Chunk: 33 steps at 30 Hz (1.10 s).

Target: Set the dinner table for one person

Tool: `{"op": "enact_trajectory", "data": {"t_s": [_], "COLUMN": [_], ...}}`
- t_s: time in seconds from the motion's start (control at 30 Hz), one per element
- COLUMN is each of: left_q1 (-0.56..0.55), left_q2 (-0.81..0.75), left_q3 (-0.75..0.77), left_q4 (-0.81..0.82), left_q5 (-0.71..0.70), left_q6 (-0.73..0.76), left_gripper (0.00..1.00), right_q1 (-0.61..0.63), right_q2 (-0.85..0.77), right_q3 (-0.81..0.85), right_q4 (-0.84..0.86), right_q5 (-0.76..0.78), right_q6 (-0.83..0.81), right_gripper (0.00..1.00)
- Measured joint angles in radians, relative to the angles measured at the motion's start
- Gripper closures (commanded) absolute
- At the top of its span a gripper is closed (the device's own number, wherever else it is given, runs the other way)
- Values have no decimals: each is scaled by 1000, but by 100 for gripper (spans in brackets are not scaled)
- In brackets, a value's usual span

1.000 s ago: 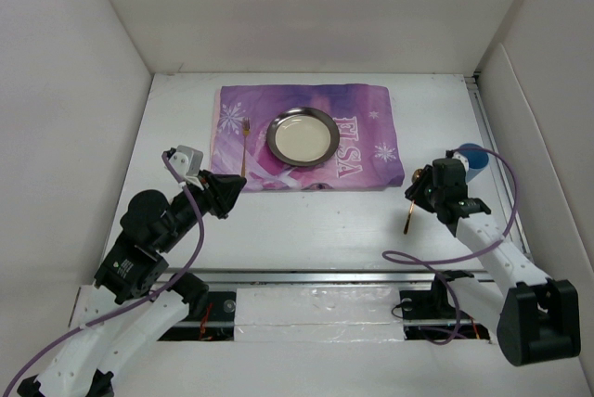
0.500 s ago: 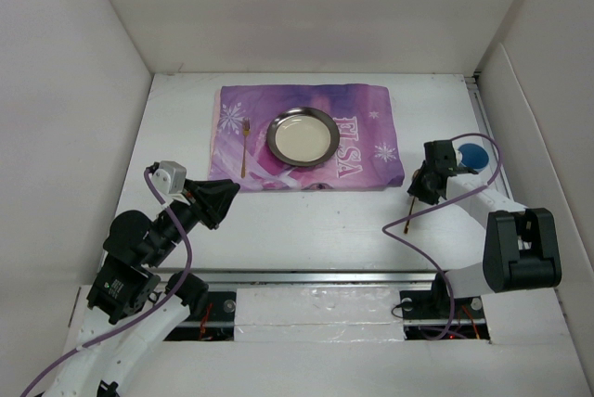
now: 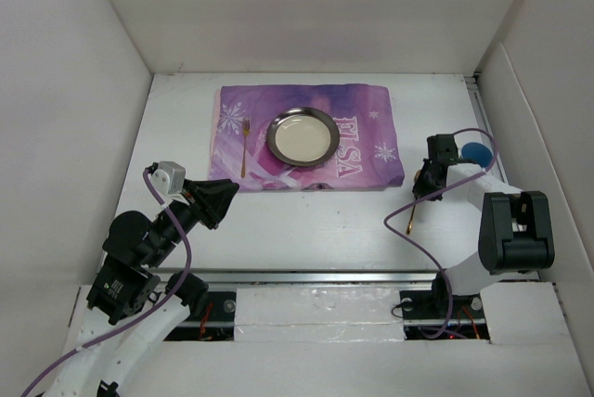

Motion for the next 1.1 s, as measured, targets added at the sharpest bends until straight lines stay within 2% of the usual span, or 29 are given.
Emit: {"op": "enact_trajectory", "data": {"t_s": [0.2,0.27,0.3,0.5,0.63,0.8,0.97,1.1], "left_q1": [0,0,0,0,0,0,0,0], "left_q2": [-1,-5,-8,-12,-6,23,69,100], "left_q3": [0,0,0,0,-2,-2,-10,-13], "left_q4": [0,0,0,0,0,1,1,0], "left_q5": [-4,-8,-11,-26,-31,-49,-67,-79], "left_q6": [0,0,0,0,0,-1,-1,-1], "left_gripper": [79,79,79,78,78,77,77,77], "right_q1": [-1,-2,-2,3,63,185,287,336], "right_q2": [24,32,35,10,-115,-199,-61,181], "right_q3": [24,31,34,24,26,170,394,607], "right_q4": [-18,-21,-21,-29,-96,-137,-114,-89], "right_q5": [-64,-92,-107,-145,-85,-47,-64,-85], "right_q6": [-28,-34,-35,-34,-30,-28,-34,-66], "right_gripper": [84,97,100,100,100,100,100,100]}}
